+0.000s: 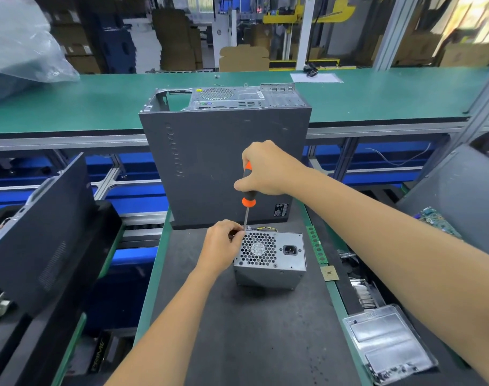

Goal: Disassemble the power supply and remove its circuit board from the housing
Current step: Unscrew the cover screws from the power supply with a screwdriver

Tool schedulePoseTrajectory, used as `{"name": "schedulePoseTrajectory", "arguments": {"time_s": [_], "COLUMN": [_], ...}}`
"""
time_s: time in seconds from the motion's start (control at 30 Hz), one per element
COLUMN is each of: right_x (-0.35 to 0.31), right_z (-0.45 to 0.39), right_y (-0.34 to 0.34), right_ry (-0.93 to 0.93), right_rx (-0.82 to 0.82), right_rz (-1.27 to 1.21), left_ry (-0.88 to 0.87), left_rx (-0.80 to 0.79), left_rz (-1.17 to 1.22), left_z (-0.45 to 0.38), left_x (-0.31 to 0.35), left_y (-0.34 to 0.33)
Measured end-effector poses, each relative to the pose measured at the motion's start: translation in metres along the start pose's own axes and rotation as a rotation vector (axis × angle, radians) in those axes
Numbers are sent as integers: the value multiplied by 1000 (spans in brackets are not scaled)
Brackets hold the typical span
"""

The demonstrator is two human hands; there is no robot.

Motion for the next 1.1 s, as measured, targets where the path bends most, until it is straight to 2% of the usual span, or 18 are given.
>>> {"name": "schedulePoseTrajectory", "arguments": {"time_s": [0.2, 0.4, 0.67, 0.77, 1.0, 1.1], "right_x": [0, -4, 1, -4, -18, -17], "right_z": [-1, -2, -14, -17, -15, -17], "right_y": [-1, 0, 9, 12, 10, 14], "right_ry": [-10, 53, -6, 60, 368, 377], "right_rx": [-12, -190, -358, -422, -485, -490], "right_rz": [24, 107, 167, 217, 360, 379], "left_ry": [24, 182, 142, 132, 111, 95], "left_rx": [-7, 18, -17, 0, 11, 13], "left_rz": [27, 227, 220, 186, 154, 121], "left_z": [-2, 1, -4, -5, -4, -5], "left_x": [-2, -7, -3, -3, -3, -2], "left_y": [0, 3, 4, 2, -1, -2]}}
Point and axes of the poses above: each hand's wrist, its own z-axis away from the middle knuckle, its own y-axis out of the back of the hand, x = y × z, the point moved 3 cm from there along -z, towards the middle knuckle, and after that the axes turned 7 degrees about -y, right-handed, at the moved point
